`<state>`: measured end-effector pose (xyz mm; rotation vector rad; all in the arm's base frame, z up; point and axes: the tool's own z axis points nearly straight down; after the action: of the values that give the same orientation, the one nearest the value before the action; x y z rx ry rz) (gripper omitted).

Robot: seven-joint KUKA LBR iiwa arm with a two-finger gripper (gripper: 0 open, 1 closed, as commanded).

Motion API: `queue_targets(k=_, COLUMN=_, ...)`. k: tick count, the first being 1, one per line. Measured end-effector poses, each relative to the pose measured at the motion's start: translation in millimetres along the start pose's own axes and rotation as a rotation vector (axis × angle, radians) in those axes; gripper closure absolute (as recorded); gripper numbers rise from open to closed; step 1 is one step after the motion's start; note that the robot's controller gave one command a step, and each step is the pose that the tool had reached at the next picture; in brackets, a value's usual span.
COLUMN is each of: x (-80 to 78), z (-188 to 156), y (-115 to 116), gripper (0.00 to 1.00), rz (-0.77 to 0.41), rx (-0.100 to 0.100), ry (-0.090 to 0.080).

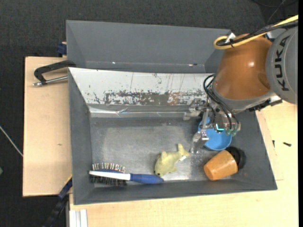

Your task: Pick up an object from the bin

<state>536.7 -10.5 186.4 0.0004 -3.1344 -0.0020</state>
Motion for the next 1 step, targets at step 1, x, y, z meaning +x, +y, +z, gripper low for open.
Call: queue_targets(k=1, x=38.1, z=114.7, y=51.0, gripper=0.00, rz=-0.416, rx=0.002, ry=-0.014)
